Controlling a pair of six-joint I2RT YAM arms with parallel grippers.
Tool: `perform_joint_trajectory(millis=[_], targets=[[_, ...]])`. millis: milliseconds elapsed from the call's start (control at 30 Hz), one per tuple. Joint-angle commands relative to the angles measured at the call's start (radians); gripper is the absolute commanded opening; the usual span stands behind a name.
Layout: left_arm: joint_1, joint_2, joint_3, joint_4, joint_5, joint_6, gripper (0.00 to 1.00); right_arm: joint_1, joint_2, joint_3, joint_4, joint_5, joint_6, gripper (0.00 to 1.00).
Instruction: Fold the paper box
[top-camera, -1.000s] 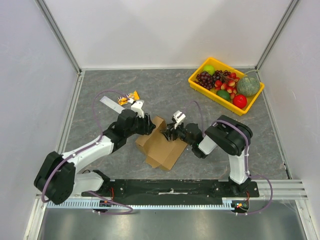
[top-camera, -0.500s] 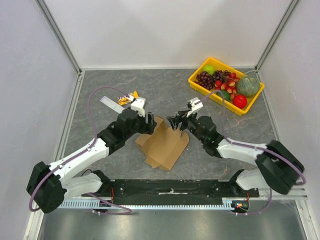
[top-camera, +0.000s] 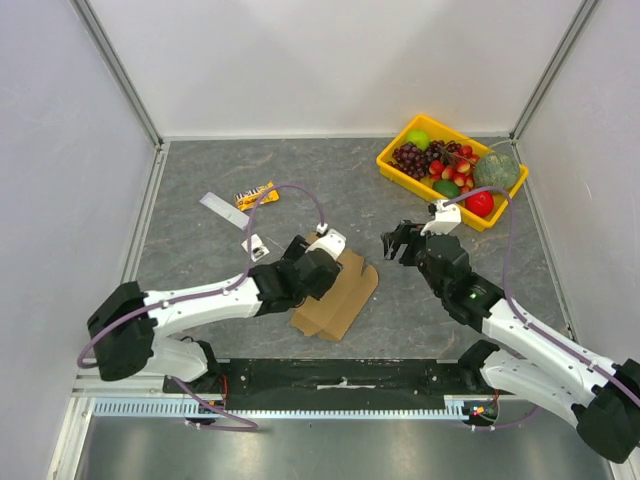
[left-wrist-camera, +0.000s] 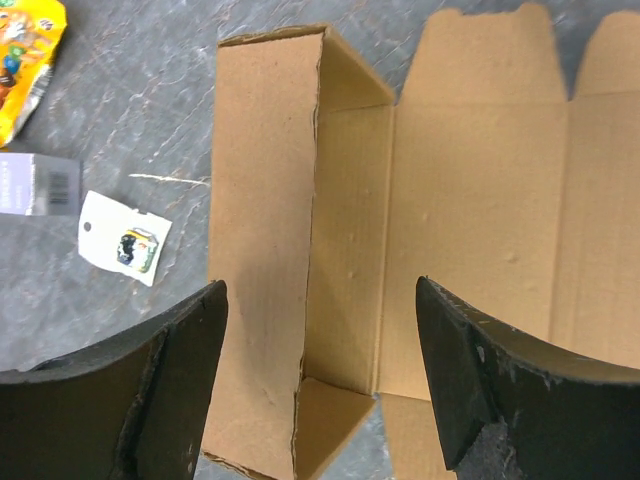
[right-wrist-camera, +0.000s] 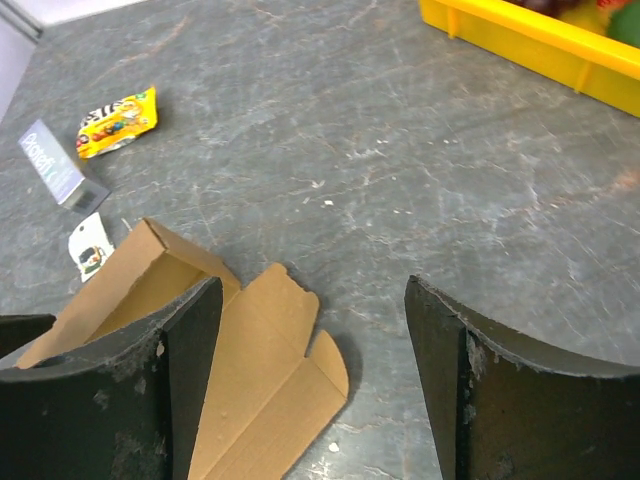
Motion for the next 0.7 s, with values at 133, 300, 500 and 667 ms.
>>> perform_joint_trajectory(millis=[133,300,500,667], targets=[[-0.032,0.155,0.125,-0.071,-0.223,0.063,0.8,-0.08,-0.024,0.014,-0.101,-0.043,0.039,0.81],[-0.034,0.226,0.146,-0.079,-0.266,0.098,0.74,-0.1,-0.023,-0.011,-0.075,-0.071,0.038,0.81],[-0.037,0.257,0.152,-0.079,-0.29,0.112,0.59,-0.117,-0.031,-0.029,-0.061,-0.092,0.035,0.82],[-0.037,0.261,0.157,-0.073,-0.312,0.112,0.53,-0.125,-0.034,-0.042,-0.029,-0.118,0.041,0.81]])
